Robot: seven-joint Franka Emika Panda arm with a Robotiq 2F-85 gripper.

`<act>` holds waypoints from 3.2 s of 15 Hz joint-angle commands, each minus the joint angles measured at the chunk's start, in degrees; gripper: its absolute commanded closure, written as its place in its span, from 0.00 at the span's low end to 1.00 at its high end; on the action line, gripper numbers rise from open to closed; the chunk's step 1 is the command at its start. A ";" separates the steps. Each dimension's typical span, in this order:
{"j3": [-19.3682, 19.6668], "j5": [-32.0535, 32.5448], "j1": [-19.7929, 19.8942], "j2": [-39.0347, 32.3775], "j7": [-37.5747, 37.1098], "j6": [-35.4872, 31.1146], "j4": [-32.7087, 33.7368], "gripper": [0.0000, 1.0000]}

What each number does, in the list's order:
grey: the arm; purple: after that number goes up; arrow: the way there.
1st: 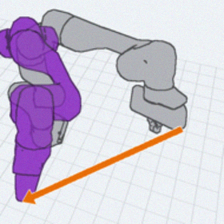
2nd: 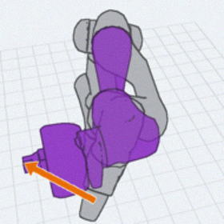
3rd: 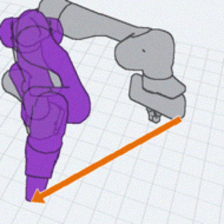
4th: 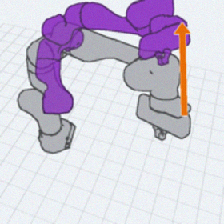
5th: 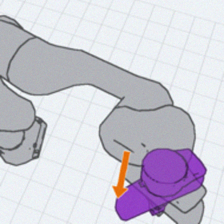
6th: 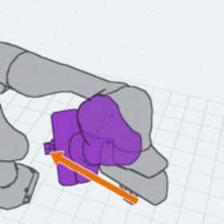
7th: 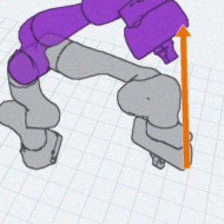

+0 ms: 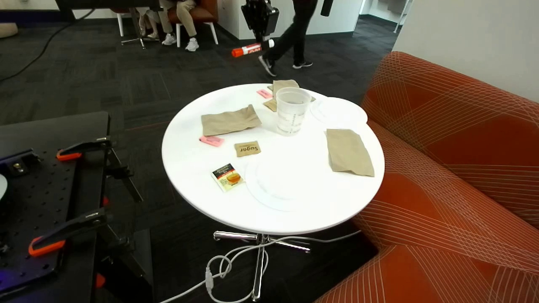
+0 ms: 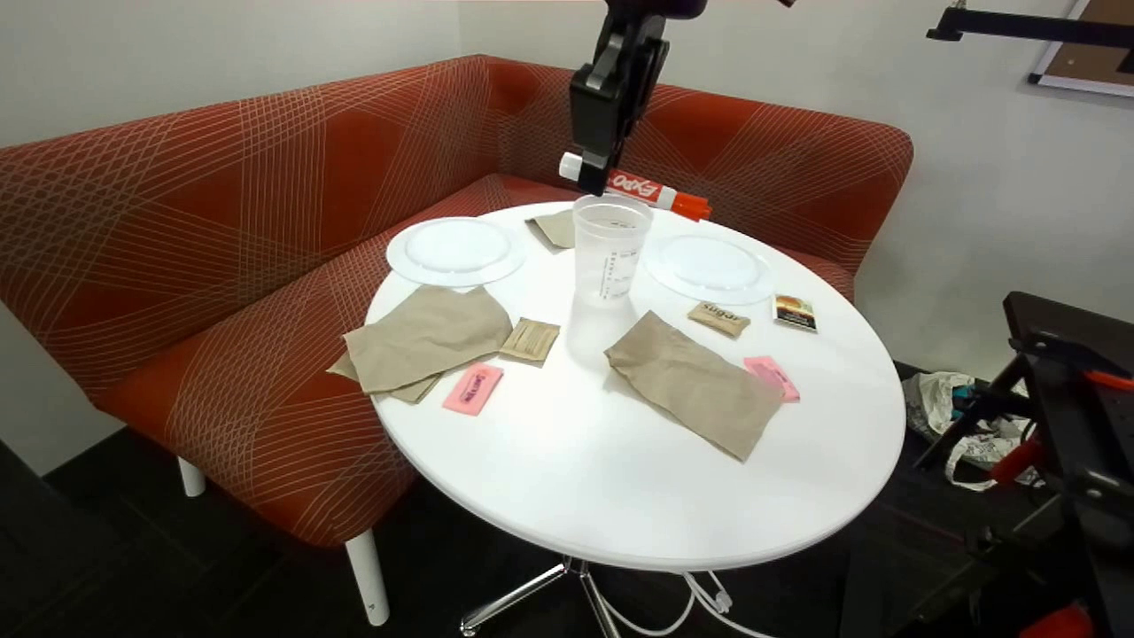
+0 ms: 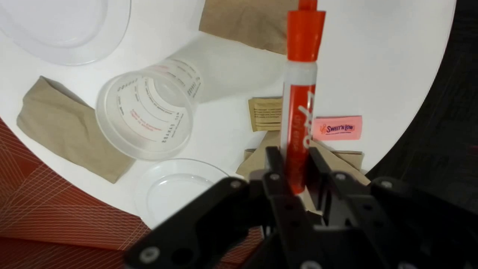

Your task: Put the marker in the cup

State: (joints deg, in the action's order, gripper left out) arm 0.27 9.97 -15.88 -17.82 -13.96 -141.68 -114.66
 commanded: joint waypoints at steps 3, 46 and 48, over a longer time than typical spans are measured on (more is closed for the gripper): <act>0.79 4.50 -0.50 0.45 -10.33 -0.94 -0.18 0.95; -5.72 66.61 -4.11 -8.06 -111.77 41.72 7.59 0.95; -6.06 67.83 -3.84 -8.48 -111.96 43.15 7.50 0.95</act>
State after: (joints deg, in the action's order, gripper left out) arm -4.10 75.53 -20.92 -25.06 -125.35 -101.91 -108.45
